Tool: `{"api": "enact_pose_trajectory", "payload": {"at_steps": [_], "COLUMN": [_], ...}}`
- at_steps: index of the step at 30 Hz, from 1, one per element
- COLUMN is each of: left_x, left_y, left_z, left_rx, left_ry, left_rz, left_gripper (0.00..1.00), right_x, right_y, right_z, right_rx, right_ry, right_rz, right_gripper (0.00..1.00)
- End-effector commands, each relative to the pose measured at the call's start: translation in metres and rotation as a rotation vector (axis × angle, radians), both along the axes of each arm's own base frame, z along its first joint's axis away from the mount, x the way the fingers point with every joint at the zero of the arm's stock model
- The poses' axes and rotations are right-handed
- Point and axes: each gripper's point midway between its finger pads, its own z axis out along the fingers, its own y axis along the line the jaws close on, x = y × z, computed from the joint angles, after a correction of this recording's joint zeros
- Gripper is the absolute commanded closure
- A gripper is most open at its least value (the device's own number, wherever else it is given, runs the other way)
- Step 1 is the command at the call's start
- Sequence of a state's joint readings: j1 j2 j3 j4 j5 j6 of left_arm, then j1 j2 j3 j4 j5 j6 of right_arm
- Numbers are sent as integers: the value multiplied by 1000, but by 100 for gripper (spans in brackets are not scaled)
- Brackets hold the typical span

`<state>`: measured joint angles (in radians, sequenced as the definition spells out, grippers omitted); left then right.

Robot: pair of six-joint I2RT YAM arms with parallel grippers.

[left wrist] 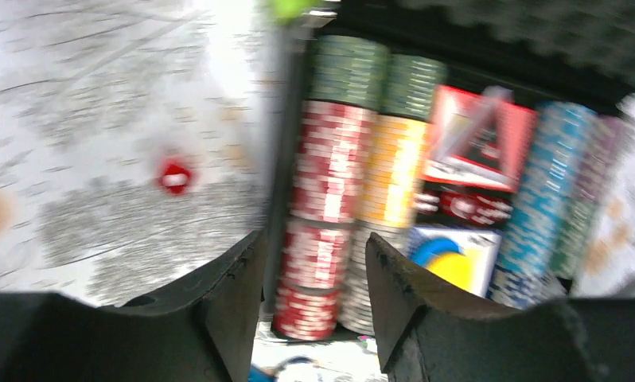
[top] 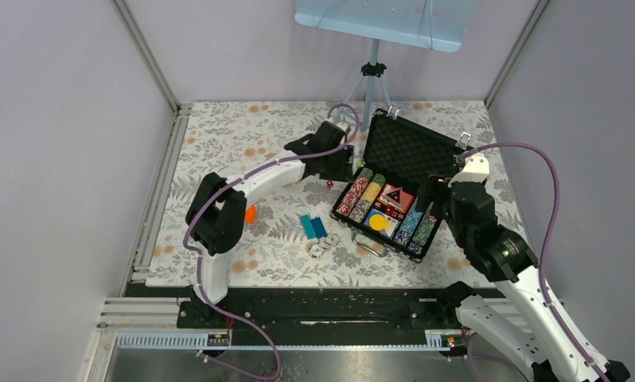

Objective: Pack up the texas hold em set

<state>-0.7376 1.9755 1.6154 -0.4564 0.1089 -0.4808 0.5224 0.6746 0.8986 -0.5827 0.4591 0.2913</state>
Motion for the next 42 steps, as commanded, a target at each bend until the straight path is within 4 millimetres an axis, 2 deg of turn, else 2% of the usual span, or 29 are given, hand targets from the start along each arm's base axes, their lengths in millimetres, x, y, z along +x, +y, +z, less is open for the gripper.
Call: {"api": "enact_pose_trajectory", "payload": {"at_steps": [1,5,9,16,22,26,33,42], "left_x": [27,45,57,60,62,64,67,67], "left_y": [48,63,58,62,63,63,57,56], "left_z": [-10,-18,-21,-48,-59,-68,-77,-80], "left_rx": [78,122,87,113,124,130,128,133], "left_ry": [-29,-39,-27,40,54,65,82,89], "left_rz": [196,323,399,503,548,561,563,554], "left_gripper": [51,51,51,50,50,54,56,59], "right_x": [5,5,5,3,4,4,3,2], "right_y": [0,3,6,7,9,10,10,10], "right_z": [5,5,6,9,6,7,8,10], "right_rx": [7,16,28,34,36,37,37,41], "right_ry": [-28,-27,-24,-27,-15,-17,-18,-23], "right_rz": [-4,7,20,24,32,34,40,46], "right_gripper": [17,17,17,18,17,18,17,17]}}
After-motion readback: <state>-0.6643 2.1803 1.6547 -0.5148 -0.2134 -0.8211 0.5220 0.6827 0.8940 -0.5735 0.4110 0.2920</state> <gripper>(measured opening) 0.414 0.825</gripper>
